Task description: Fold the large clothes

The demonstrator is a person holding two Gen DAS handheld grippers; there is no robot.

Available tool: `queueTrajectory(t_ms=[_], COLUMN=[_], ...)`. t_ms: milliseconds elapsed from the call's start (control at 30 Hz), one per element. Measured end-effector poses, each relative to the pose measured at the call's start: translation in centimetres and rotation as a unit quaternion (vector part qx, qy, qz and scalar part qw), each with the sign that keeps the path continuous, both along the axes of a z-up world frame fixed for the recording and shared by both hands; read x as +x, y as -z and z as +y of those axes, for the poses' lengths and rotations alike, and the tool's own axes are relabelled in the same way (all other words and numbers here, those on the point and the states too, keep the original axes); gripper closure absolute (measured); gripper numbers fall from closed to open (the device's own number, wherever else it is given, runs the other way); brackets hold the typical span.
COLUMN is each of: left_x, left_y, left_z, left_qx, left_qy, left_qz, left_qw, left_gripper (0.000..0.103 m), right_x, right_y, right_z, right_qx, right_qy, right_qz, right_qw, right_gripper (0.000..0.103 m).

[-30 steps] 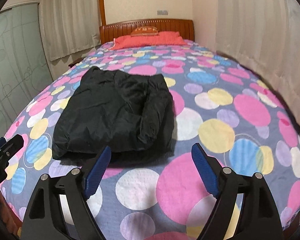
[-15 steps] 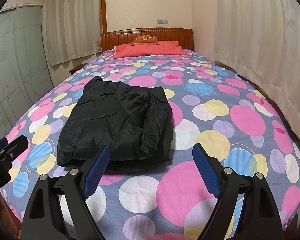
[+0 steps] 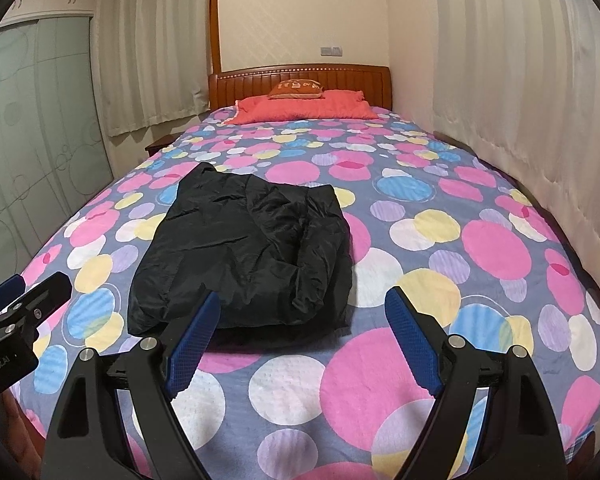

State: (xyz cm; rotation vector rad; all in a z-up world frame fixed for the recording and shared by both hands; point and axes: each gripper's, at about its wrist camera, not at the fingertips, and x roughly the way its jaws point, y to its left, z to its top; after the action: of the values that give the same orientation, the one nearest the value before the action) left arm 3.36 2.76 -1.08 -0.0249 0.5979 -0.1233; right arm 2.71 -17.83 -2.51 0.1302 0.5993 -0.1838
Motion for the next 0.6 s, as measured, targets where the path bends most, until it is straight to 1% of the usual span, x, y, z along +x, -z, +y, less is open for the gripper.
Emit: queueTrajectory(t_ms=[600], left_x=[-0.37], left_y=[-0.23], left_z=[-0.45], left_qx=[-0.001], left_qy=[-0.003], left_qz=[0.005], left_qw=[1.0000], left_gripper=[0.005], right_x=[-0.05], right_y=[0.09], right_z=[0.42], right_qx=[-0.001], right_qy=[-0.002], right_qz=[0.000], right_qw=[1.000], right_gripper=[0.020])
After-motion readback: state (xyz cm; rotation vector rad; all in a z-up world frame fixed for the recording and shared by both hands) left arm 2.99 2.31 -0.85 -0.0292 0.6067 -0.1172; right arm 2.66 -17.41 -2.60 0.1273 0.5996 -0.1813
